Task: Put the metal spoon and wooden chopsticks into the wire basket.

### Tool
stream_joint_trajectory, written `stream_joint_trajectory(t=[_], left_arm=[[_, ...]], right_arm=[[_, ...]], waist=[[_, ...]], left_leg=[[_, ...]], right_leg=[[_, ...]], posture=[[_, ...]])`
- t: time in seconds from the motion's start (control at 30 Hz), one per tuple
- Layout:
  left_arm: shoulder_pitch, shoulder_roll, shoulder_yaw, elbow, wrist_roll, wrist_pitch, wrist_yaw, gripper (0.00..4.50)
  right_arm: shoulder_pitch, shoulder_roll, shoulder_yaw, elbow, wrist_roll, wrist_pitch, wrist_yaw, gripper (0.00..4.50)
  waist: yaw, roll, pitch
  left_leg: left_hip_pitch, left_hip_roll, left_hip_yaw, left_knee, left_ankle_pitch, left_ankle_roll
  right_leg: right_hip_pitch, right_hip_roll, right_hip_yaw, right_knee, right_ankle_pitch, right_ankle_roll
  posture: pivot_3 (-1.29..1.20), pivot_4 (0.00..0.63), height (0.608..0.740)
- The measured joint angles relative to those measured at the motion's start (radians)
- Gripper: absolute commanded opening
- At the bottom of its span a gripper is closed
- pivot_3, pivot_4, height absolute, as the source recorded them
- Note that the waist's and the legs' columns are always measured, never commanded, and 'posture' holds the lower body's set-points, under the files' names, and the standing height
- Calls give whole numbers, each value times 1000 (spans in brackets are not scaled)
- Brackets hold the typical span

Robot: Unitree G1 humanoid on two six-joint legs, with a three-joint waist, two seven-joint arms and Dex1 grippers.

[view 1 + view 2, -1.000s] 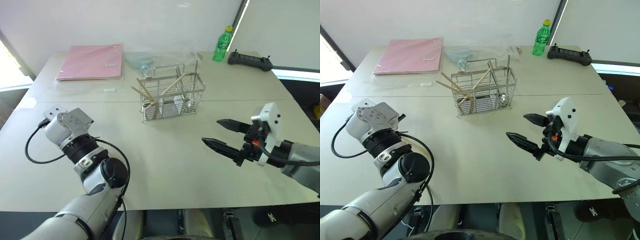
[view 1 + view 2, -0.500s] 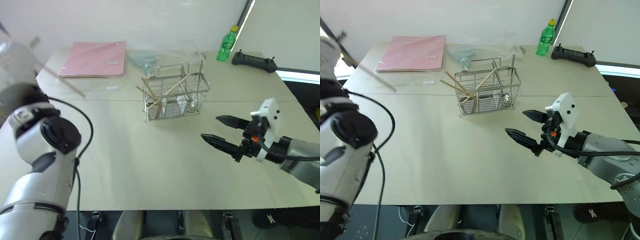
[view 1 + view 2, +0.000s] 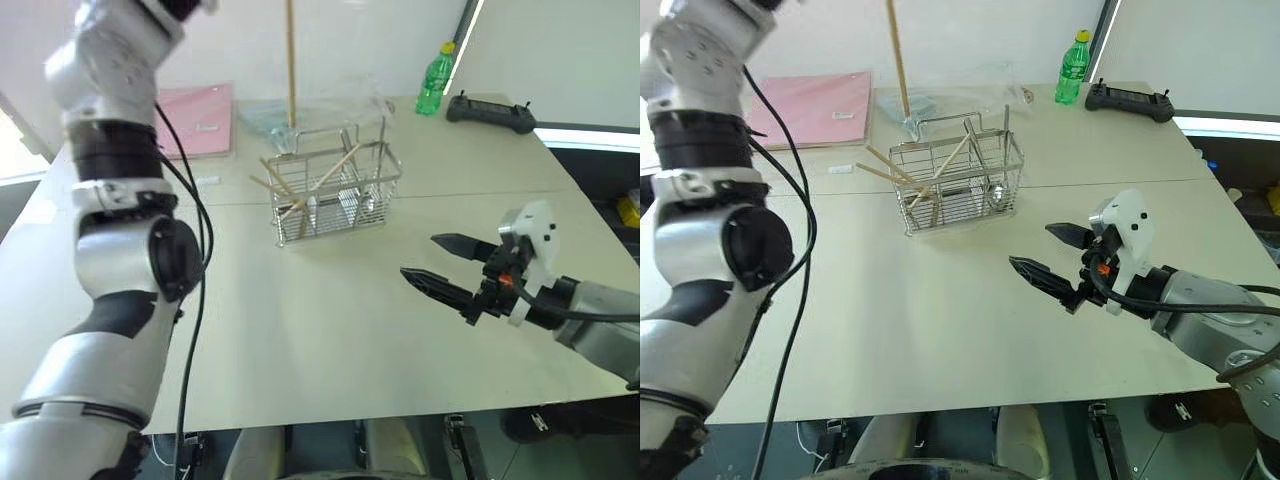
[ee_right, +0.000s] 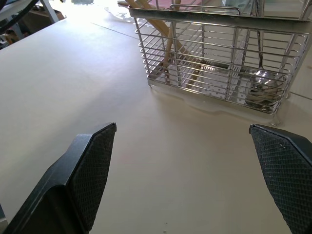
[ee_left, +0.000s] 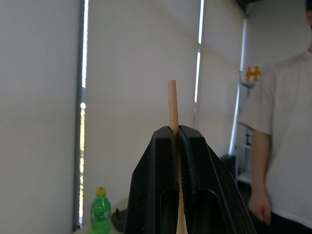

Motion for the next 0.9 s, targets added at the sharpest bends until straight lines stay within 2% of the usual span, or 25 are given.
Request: stream_joint_trajectory(t=[0.17, 0.3, 0.4, 0.6, 0.63, 0.8, 0.9], left_arm=[[87, -24, -93, -76, 34, -57, -14, 32], [109, -40, -107, -91, 38, -77, 12, 32], [117, -55, -106, -92, 37, -85, 46, 1021], [173, -62, -104, -129, 9, -62, 86, 4102], [183, -60, -104, -142, 3, -53, 86, 4463], [233, -17, -93, -232, -51, 52, 108, 4463], [281, 47, -97, -294, -80, 102, 73, 4463]], right_arm=[[32, 0, -40, -10, 21, -2, -23, 4500], [49, 0, -53, -24, 49, -3, -40, 4500], [50, 0, -65, -25, 59, -9, -54, 4500], [50, -6, -71, -24, 76, -12, -61, 4500], [50, -7, -73, -24, 76, -12, -61, 4500], [50, -22, -77, -12, 74, -12, -47, 4500], [51, -42, -81, -4, 62, -12, -20, 4500]], waist=[[11, 0, 0], [11, 0, 0], [11, 0, 0], [10, 0, 0], [10, 0, 0], [10, 0, 0], [7, 1, -1]], left_leg=[[1, 0, 0, 2, 0, 0], [0, 0, -1, 1, 0, 0], [0, 0, -1, 1, 0, 1], [0, 0, -1, 1, 0, 1], [0, 0, -1, 1, 0, 1], [0, 0, -1, 1, 0, 1], [1, 0, -1, 1, 0, 1]], right_leg=[[2, 0, 0, 0, 0, -1], [2, 0, 0, -1, 0, -1], [2, 0, 0, -1, 0, -1], [2, 0, 0, 0, 0, -1], [2, 0, 0, 0, 0, -1], [2, 1, 0, 0, 0, -1], [2, 1, 0, 0, 0, -1]], posture=[[0, 150, 709], [0, 150, 709], [0, 150, 709], [0, 150, 709], [0, 150, 709], [0, 150, 709], [0, 150, 709]])
